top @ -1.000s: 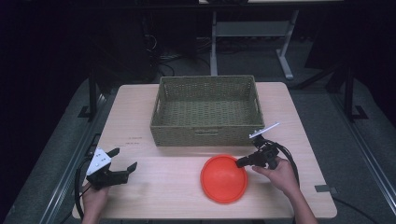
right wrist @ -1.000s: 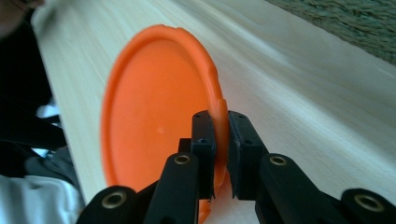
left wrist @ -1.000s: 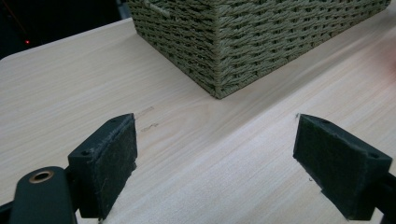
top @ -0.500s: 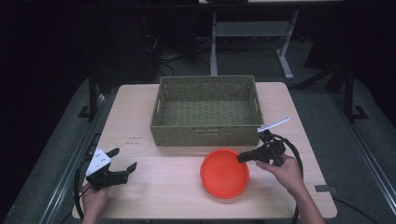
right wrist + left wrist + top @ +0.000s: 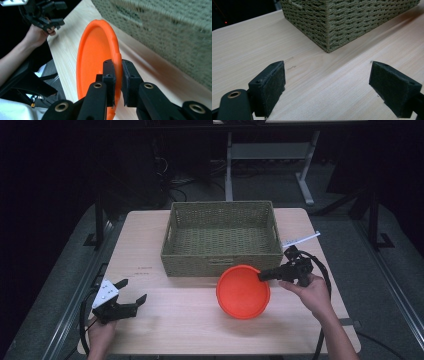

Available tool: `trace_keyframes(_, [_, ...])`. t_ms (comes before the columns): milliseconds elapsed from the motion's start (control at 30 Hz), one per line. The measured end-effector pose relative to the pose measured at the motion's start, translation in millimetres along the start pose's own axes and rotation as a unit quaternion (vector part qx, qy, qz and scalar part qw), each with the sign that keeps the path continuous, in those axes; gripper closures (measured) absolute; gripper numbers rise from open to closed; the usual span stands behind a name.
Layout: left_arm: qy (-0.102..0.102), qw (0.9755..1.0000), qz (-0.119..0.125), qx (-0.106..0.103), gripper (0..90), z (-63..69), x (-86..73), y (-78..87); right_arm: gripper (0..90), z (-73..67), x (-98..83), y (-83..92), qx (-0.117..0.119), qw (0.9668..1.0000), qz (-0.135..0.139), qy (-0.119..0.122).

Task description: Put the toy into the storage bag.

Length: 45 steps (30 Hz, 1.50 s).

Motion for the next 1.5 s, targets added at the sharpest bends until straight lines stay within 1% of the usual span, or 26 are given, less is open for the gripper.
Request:
trace_keyframes(67, [0.001,1.0000,0.000,0.002,13.0,-0.6,-0.1,-0.2,81.9,-0.7,8.1,8.4,-0.008,0.9999,0.006,0.002])
trace_keyframes(100, [0.001,1.0000,0.000,0.002,13.0,-0.6,-0.1,-0.2,81.9,-0.7,8.1,8.4,-0.008,0.9999,0.006,0.002])
trace_keyframes(133, [0.002,1.0000,-0.001,0.002,13.0,-0.8,-0.5,0.2,81.9,-0.9,14.7,14.5,-0.009,0.9998,0.018,0.005])
trace_keyframes(200, [0.004,1.0000,0.001,0.003,13.0,-0.9,-0.3,0.2,82.0,-1.1,16.9,16.2,-0.008,0.9997,0.020,0.005])
trace_keyframes(233, [0.002,1.0000,0.001,0.003,13.0,-1.5,0.0,-0.1,81.9,-1.7,22.2,19.9,-0.010,0.9997,0.022,0.008])
trace_keyframes(333, [0.005,1.0000,-0.001,0.002,13.0,-1.0,-0.4,-0.6,81.9,-2.4,26.5,21.9,-0.015,0.9996,0.022,0.011])
trace_keyframes(367, [0.004,1.0000,0.000,-0.002,13.0,0.1,-0.2,-0.7,82.0,-3.2,29.0,23.0,-0.016,0.9996,0.022,0.009])
trace_keyframes(467, [0.000,1.0000,0.003,-0.003,13.0,2.3,1.1,-1.1,82.0,-3.3,39.7,27.0,-0.020,0.9994,0.026,0.009])
trace_keyframes(500, [0.000,1.0000,0.003,-0.003,13.0,2.3,1.1,-1.1,82.0,-3.3,39.7,27.0,-0.020,0.9994,0.026,0.009])
trace_keyframes(533, [-0.001,1.0000,0.001,-0.003,13.0,2.1,0.6,-1.8,82.0,-2.2,45.8,30.1,-0.025,0.9992,0.030,0.008])
trace_keyframes(633, [0.002,1.0000,0.002,-0.003,13.0,2.1,0.5,-1.2,82.0,-1.3,52.8,33.8,-0.028,0.9989,0.038,0.004])
trace_keyframes(733, [0.001,1.0000,0.001,-0.001,13.0,1.3,0.4,-0.8,81.9,-1.1,57.8,35.3,-0.028,0.9988,0.041,0.005])
trace_keyframes(800, [0.004,1.0000,0.000,-0.002,13.0,0.3,-0.4,-0.9,82.0,-1.5,65.7,37.0,-0.031,0.9986,0.044,0.005])
trace_keyframes(833, [0.004,1.0000,0.000,-0.002,13.0,0.3,-0.4,-0.9,82.0,-1.5,65.7,37.0,-0.031,0.9986,0.044,0.005])
trace_keyframes(933, [0.005,1.0000,0.003,0.000,13.0,0.2,0.0,0.2,82.0,-2.1,73.7,37.7,-0.030,0.9984,0.048,0.005])
trace_keyframes(967, [0.005,1.0000,0.005,0.001,13.0,-0.3,0.2,0.3,82.0,-2.8,80.2,37.7,-0.031,0.9983,0.050,0.006])
trace_keyframes(1000, [0.005,1.0000,0.005,0.001,13.0,-0.3,0.2,0.3,82.0,-2.8,80.2,37.7,-0.031,0.9983,0.050,0.006])
trace_keyframes(1133, [0.005,1.0000,0.003,0.002,13.0,-1.0,-0.4,0.7,82.0,-6.2,94.2,39.8,-0.037,0.9977,0.056,0.011])
trace_keyframes(1167, [0.005,1.0000,0.003,0.002,13.0,-1.0,-0.4,0.7,82.0,-6.2,94.2,39.8,-0.037,0.9977,0.056,0.011])
trace_keyframes(1200, [0.006,1.0000,0.004,0.001,13.0,-1.2,-0.1,1.2,82.0,-6.0,101.1,41.5,-0.042,0.9972,0.061,0.010])
trace_keyframes(1333, [0.005,1.0000,0.001,0.002,13.0,-2.3,-0.8,1.2,82.0,-4.0,111.2,43.4,-0.045,0.9967,0.068,0.007])
trace_keyframes(1367, [0.006,1.0000,0.001,0.002,13.0,-2.2,-0.9,1.3,82.0,-4.0,111.2,43.4,-0.045,0.9967,0.068,0.007])
trace_keyframes(1400, [0.007,1.0000,0.003,0.003,13.0,-2.1,-0.6,1.4,81.9,-2.4,116.5,43.5,-0.045,0.9965,0.071,0.003])
trace_keyframes(1467, [0.008,1.0000,0.004,0.003,13.0,-2.1,-0.4,1.4,82.0,-2.2,118.2,43.3,-0.046,0.9964,0.071,0.000])
trace_keyframes(1500, [0.007,1.0000,0.005,0.004,13.0,-2.9,0.0,0.8,82.0,-1.0,122.5,42.8,-0.050,0.9964,0.069,0.000])
Point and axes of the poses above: each handheld gripper's, and its own axes: y roughly backward along the jaws, x roughly out of its top, z roughly to its right, the point moved 7 cm from there along -y, roughly forward along the jaws, and after that the axes turned 1 degree about -y, right-handed, at the moved point
